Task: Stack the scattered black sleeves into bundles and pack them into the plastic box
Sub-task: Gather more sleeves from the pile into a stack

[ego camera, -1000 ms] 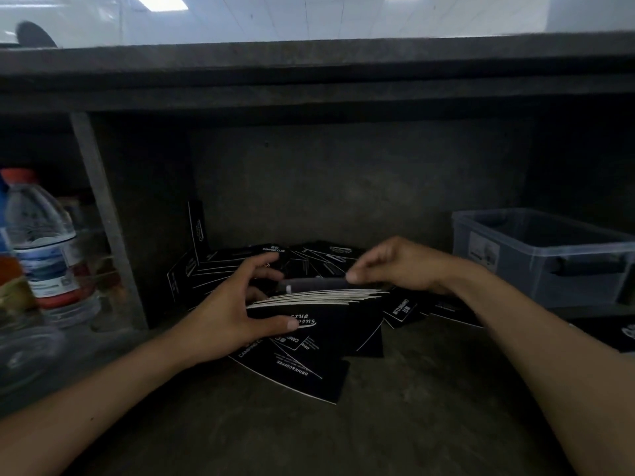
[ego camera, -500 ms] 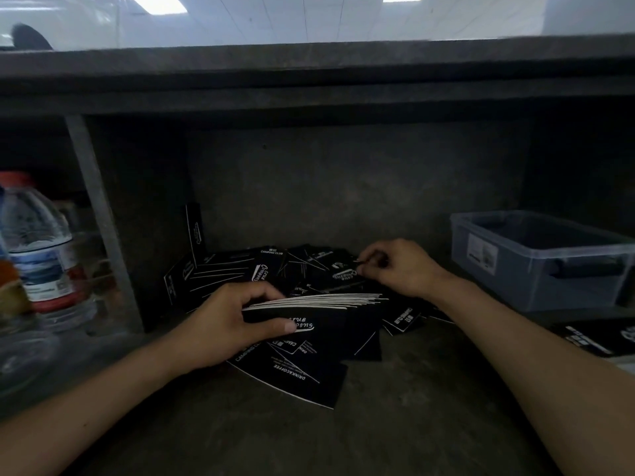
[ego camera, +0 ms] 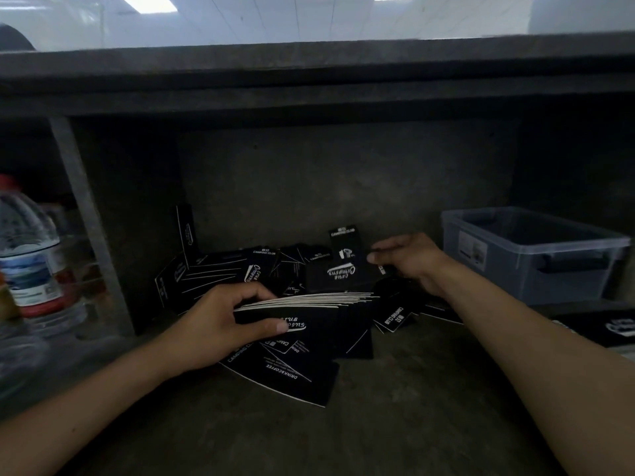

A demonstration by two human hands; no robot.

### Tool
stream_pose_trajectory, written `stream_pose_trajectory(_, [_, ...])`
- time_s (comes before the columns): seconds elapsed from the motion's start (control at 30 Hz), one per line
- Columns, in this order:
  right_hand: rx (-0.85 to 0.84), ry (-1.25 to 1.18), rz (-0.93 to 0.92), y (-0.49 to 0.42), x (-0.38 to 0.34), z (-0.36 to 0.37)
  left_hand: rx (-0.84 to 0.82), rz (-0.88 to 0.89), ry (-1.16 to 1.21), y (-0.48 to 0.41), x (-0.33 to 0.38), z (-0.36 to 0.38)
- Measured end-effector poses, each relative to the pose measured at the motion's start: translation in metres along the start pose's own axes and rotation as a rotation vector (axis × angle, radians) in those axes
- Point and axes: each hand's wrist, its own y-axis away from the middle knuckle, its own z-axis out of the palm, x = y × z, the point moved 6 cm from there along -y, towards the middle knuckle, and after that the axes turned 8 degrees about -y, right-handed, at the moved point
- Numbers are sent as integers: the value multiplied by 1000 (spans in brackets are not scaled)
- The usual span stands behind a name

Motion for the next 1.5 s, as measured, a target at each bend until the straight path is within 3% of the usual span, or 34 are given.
stream_pose_trajectory(0.2, [193,-177,-41,-5,-9,-16,-2,-7,33,1,2,1])
stream_pose_trajectory(0.3, [310,-375,-77,-2,-21,-25,-12,-2,36,1,3,1])
stream_pose_trajectory(0.43, [422,-276,-539,25,-57,-38,-17,7,20,0,4,1])
stream_pose_trajectory(0.53, [325,-14,-727,42,-71,-19,-17,4,18,0,3,1])
stream_pose_trajectory(0.67, [-103,407,-528,31,-43,30,-17,7,22,0,2,1])
stream_pose_trajectory(0.73, [-212,510,-412,26,-25,40,-14,13,23,0,2,1])
stream_pose_trajectory(0.87, [-24,256,-429,19,-39,20,-10,12,24,0,2,1])
stream_pose_trajectory(0.97, [-13,-2,-499,28,-58,9,27,-2,-8,-1,-3,-1])
stream_pose_trajectory(1.1, [-199,189,-562,45,-66,24,27,-29,15,0,-8,-1])
stream_pose_trajectory(1.23, [-404,417,-452,56,-52,55,40,-35,11,1,-7,-4])
stream_pose_trajectory(1.3, [-438,421,-399,62,-48,68,39,-23,11,1,-5,-3])
stream_pose_trajectory(1.37, [-411,236,-268,56,-45,70,23,3,17,1,-2,-3])
stream_pose_trajectory(1.43, [-226,119,-280,41,-44,57,1,26,16,1,1,-2])
stream_pose_trajectory(1.5, [-119,371,-414,29,-37,41,-18,42,-3,1,4,-1])
